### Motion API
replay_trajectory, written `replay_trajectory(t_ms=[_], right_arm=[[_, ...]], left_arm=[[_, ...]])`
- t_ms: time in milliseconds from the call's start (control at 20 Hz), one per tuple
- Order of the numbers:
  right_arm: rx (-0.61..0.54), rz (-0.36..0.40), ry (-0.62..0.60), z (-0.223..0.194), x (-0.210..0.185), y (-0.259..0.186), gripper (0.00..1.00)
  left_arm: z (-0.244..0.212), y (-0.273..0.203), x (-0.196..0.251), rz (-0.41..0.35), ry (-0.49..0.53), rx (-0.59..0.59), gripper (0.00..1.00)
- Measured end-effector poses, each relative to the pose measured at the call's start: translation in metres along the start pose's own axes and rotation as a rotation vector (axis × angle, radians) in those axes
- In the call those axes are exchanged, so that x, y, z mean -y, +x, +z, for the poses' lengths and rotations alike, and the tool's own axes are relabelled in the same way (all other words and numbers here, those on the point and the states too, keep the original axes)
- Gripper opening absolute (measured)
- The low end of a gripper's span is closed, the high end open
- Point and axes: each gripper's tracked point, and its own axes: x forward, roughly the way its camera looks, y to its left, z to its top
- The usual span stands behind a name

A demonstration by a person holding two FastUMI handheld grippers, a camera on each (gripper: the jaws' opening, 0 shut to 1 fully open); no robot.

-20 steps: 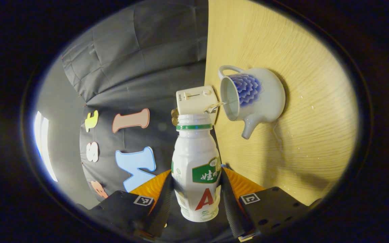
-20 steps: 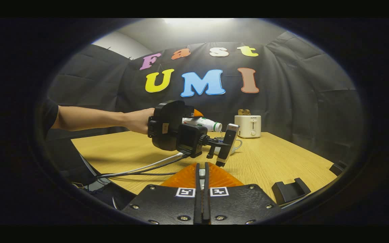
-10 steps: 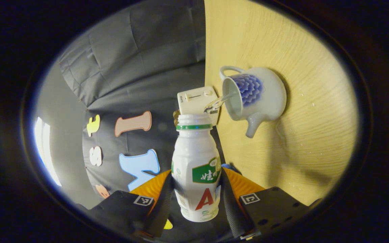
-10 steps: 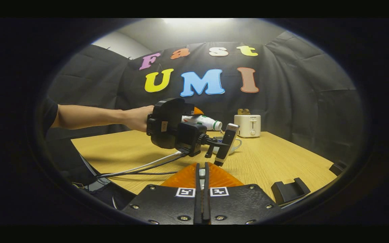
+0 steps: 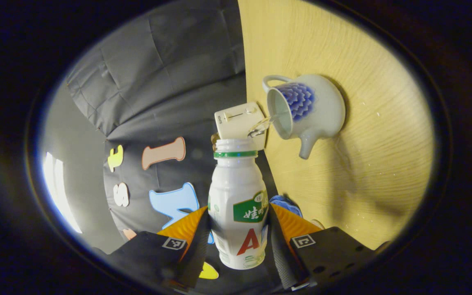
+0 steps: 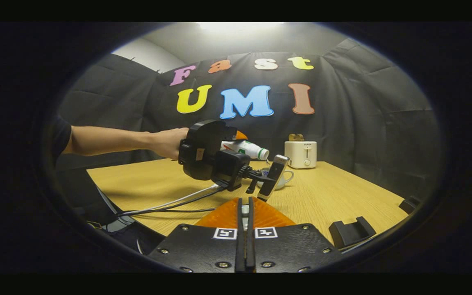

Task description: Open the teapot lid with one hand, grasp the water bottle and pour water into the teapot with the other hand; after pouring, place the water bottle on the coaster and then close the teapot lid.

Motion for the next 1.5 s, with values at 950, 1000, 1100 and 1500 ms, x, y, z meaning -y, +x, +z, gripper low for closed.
replay_trajectory(t_ms=[950, 1000, 1100, 1500], right_arm=[[0.006, -0.004, 0.003, 0.001, 0.002, -0.002, 0.01], [0.003, -0.004, 0.005, 0.000, 0.002, -0.001, 0.01], [-0.005, -0.002, 0.009, -0.001, 0.002, -0.001, 0.01], [-0.007, 0.005, 0.008, -0.001, 0.000, -0.001, 0.01]], left_arm=[[0.008, -0.003, -0.008, 0.042, 0.127, -0.003, 0.83], [0.009, -0.002, -0.009, 0.048, 0.134, -0.001, 0.74], [0.010, -0.003, -0.011, 0.057, 0.150, 0.004, 0.78], [0.017, -0.005, -0.021, 0.075, 0.217, 0.023, 0.78]])
